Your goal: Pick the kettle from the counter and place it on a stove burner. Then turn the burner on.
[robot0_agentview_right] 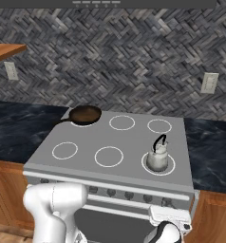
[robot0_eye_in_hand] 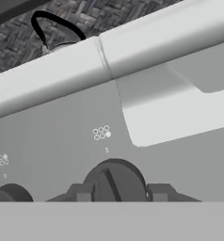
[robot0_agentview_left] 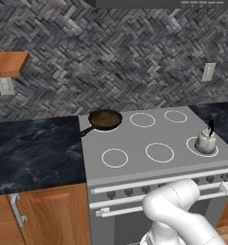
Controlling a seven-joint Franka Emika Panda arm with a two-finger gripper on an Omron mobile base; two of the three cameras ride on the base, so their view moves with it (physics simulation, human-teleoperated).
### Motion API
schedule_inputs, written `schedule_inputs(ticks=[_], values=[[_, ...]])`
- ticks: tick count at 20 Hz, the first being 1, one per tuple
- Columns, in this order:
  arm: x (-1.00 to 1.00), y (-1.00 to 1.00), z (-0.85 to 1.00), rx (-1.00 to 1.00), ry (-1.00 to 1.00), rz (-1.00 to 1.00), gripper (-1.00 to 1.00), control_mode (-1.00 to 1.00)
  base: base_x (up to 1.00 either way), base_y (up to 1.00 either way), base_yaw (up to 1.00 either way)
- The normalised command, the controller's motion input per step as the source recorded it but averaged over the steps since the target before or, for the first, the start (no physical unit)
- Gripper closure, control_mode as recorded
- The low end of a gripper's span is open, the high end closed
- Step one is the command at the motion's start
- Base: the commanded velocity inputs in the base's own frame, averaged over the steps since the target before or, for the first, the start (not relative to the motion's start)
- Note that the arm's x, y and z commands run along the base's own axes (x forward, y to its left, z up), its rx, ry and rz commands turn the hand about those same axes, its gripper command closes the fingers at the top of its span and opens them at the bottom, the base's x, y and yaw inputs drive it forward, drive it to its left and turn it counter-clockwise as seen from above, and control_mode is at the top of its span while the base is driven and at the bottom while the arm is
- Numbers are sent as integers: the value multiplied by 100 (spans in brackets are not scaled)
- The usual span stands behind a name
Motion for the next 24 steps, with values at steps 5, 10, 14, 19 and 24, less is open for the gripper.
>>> schedule_inputs(ticks=[5,10,14,19,24], values=[[-18,0,-18,-13,-2,32,100,-100,0,0,0],[-10,0,-18,-12,0,30,100,-100,0,0,0],[0,7,-5,-14,-2,20,100,-100,0,0,0],[0,17,0,-11,-5,3,100,-100,0,0,0],[11,45,0,-16,-15,-8,100,-100,0,0,0]])
